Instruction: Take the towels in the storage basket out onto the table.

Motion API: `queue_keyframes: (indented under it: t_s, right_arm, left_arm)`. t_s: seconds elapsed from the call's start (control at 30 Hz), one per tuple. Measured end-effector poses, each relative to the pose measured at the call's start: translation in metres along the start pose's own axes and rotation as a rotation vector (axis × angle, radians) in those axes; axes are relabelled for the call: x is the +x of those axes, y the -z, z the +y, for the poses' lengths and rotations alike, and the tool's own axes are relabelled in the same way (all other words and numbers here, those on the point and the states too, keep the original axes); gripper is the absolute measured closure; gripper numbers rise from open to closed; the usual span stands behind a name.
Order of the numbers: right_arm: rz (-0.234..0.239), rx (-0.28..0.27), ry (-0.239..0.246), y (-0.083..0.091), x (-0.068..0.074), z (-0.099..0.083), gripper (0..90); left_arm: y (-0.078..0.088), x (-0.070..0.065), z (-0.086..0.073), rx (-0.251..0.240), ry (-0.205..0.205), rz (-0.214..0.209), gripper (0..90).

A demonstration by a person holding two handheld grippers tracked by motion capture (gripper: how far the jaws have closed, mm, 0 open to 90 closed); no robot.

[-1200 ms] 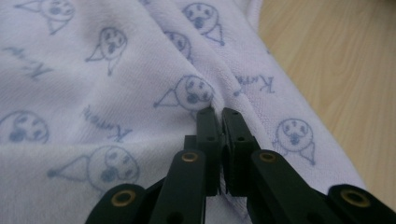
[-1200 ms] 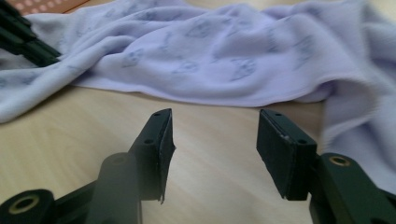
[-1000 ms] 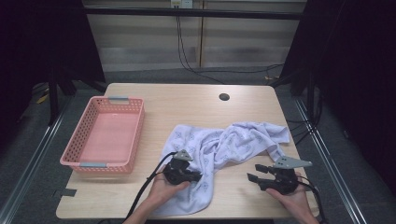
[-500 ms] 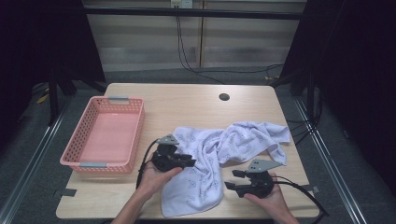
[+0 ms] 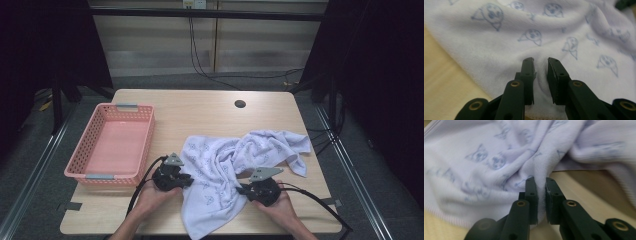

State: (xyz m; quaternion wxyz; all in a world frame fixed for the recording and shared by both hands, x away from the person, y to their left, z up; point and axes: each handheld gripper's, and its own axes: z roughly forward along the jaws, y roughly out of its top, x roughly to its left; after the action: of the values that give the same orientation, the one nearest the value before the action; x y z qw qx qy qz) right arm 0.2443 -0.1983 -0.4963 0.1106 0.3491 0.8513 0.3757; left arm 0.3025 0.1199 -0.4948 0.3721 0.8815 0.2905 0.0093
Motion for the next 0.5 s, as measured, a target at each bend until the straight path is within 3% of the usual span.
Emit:
queue_keyframes:
  t_s: [0.1, 0.2, 0.3, 0.33, 0.37, 0.4, 0.47, 0.5]
  right_arm:
    - [-0.044, -0.034, -0.056, 0.013, -0.023, -0.002, 84.1]
    - [-0.089, -0.046, -0.111, 0.025, -0.047, -0.01, 84.2]
    - [-0.125, -0.045, -0.132, 0.031, -0.061, -0.016, 84.2]
    - [-0.13, -0.046, -0.14, 0.032, -0.066, -0.018, 84.1]
    - [-0.138, -0.047, -0.149, 0.034, -0.069, -0.019, 83.6]
    - [-0.133, -0.05, -0.156, 0.036, -0.071, -0.021, 80.7]
    - [-0.149, -0.056, -0.147, 0.04, -0.07, -0.022, 67.1]
    - [-0.149, -0.065, -0.157, 0.044, -0.069, -0.024, 62.7]
  left_arm:
    - [0.001, -0.016, -0.005, 0.013, -0.041, -0.02, 74.1]
    - [-0.001, -0.035, -0.007, 0.03, -0.052, -0.082, 73.1]
    - [-0.004, -0.051, -0.007, 0.049, -0.076, -0.146, 71.0]
    - [-0.006, -0.052, -0.007, 0.053, -0.055, -0.187, 70.1]
    - [-0.006, -0.052, -0.006, 0.041, -0.056, -0.193, 69.5]
    - [-0.004, -0.051, -0.003, 0.035, -0.071, -0.172, 69.1]
    - [-0.001, -0.039, 0.002, -0.003, -0.037, -0.166, 68.6]
    - [0.0, -0.034, 0.004, -0.012, -0.035, -0.143, 68.7]
